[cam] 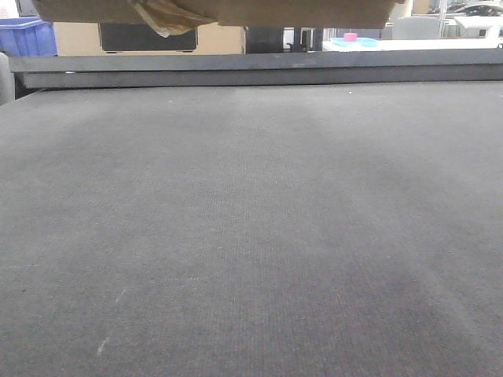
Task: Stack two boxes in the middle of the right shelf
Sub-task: 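Carry the held boxes with both grippers while driving to the steel shelf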
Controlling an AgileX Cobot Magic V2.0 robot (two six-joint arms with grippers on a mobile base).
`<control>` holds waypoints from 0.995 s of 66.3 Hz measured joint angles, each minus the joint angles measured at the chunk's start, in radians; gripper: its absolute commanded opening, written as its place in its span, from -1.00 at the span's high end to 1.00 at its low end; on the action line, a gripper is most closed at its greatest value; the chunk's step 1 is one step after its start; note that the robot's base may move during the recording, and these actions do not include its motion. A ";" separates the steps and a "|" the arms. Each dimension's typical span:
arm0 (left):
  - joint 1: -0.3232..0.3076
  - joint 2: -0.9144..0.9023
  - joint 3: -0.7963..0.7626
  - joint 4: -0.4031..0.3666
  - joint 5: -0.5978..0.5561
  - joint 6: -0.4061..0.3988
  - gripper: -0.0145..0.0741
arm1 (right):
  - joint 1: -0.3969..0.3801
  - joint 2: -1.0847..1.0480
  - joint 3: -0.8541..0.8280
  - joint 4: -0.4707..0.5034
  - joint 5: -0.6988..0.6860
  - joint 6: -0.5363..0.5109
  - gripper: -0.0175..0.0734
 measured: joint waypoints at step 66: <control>0.000 0.000 0.000 0.000 -0.002 0.000 0.92 | 0.000 0.000 0.000 -0.002 -0.001 0.002 0.97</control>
